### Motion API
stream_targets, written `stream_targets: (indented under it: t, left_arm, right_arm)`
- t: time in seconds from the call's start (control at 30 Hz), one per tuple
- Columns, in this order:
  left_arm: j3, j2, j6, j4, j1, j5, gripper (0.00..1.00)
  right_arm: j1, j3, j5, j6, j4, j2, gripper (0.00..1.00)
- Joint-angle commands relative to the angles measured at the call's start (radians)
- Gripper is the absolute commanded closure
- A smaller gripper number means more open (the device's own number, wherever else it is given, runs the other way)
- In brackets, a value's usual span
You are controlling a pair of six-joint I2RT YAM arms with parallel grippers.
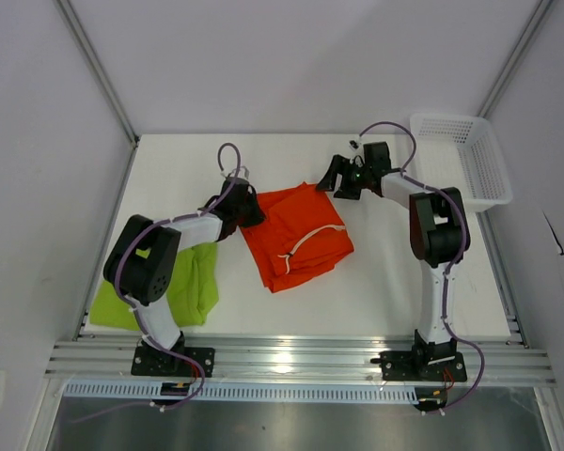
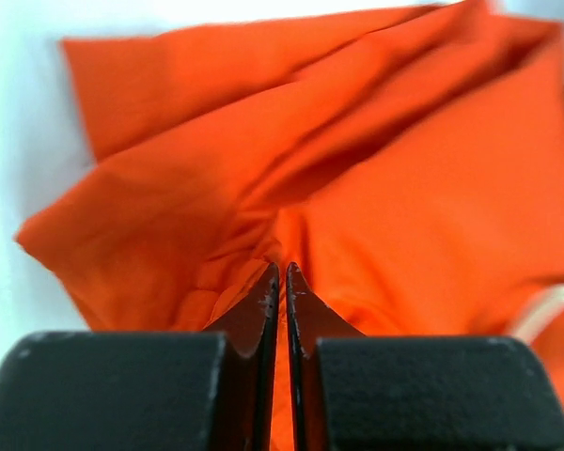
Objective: Fold and stack the shorts
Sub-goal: Fold the shorts
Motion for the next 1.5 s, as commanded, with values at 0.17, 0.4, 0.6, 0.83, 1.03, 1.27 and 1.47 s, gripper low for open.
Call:
stream_targets:
  t: [0.17, 0.4, 0.6, 0.83, 1.03, 1.27, 1.47]
  left_arm:
    - [0.047, 0.087, 0.039, -0.041, 0.018, -0.052, 0.94]
    - [0.073, 0.111, 0.060, -0.016, 0.021, -0.023, 0.96]
    - [0.108, 0.062, 0.091, -0.031, 0.028, 0.026, 0.94]
    - [0.125, -0.060, 0.102, -0.090, 0.056, 0.077, 0.71]
    - [0.125, -0.204, 0.097, -0.163, 0.060, 0.098, 0.55]
    - [0.081, -0.306, 0.099, -0.208, 0.059, 0.106, 0.52]
    - [0.035, -0.320, 0.096, -0.194, 0.057, 0.132, 0.52]
  right_arm:
    - [-0.013, 0.089, -0.162, 0.018, 0.044, 0.116, 0.15]
    - [-0.016, 0.076, -0.291, 0.095, 0.152, 0.169, 0.30]
    - [-0.005, 0.054, -0.313, 0.110, 0.176, 0.153, 0.56]
    - [0.009, 0.013, -0.270, 0.150, 0.215, 0.106, 0.97]
    - [-0.027, -0.171, -0.016, 0.395, 0.455, 0.003, 1.00]
    - [-0.030, -0.512, 0.374, 0.554, 0.662, -0.238, 1.00]
    - [0.007, -0.923, 0.727, 0.711, 0.706, -0.543, 1.00]
